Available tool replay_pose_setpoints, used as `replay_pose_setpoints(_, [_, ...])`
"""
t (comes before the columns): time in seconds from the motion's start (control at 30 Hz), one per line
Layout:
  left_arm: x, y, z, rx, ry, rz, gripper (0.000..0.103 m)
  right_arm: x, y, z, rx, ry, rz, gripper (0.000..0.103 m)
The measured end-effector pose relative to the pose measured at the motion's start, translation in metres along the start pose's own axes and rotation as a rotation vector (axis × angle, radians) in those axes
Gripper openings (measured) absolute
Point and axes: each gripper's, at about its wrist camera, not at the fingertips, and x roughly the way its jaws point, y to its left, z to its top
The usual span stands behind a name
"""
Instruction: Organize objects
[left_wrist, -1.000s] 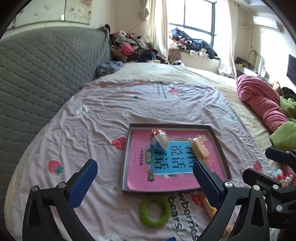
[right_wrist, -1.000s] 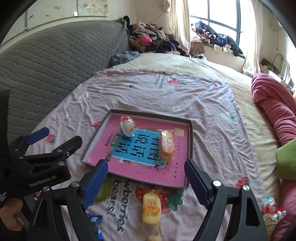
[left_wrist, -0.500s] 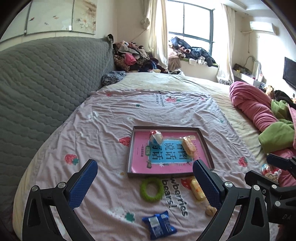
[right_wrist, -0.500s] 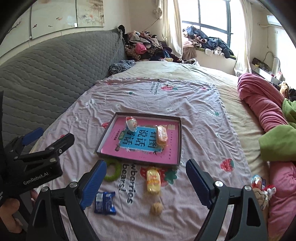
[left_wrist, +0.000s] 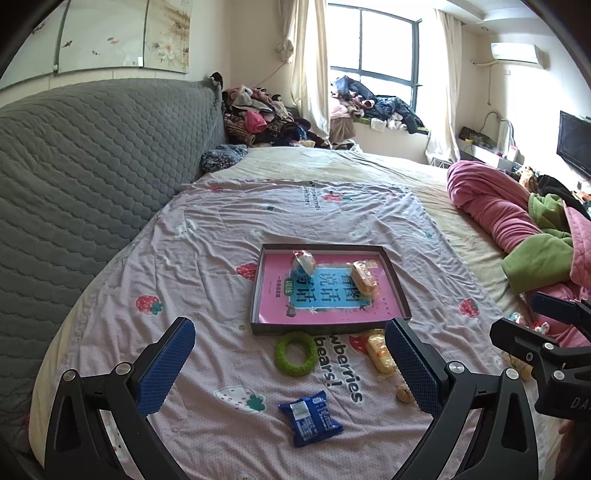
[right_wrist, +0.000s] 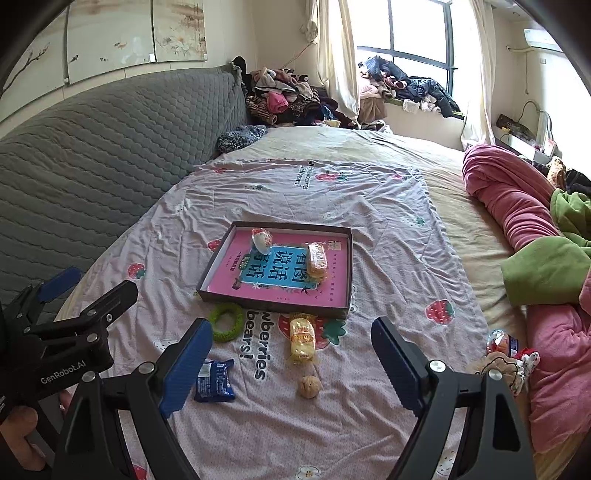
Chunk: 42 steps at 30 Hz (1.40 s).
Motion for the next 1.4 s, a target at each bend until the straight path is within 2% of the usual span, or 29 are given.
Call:
replay_pose_setpoints(0.47, [-0.028, -0.003, -0.012, 0.014, -0.017, -0.01, 0.103, -0.031, 0.007, -0.01, -0.011, -0.028, 0.0, 0.088])
replay_pose_setpoints(0.83, [-0.039, 0.002, -0.026, 0.01, -0.007, -0.018, 0.103, -0.041, 0.014, -0.025, -0.012, -0.026, 0.013, 0.088])
replay_pose_setpoints(1.4, [-0.039, -0.002, -0.04, 0.004, 0.006, -0.042, 0.103, -0.038, 0.015, -0.042, -0.018, -0.016, 0.039, 0.099])
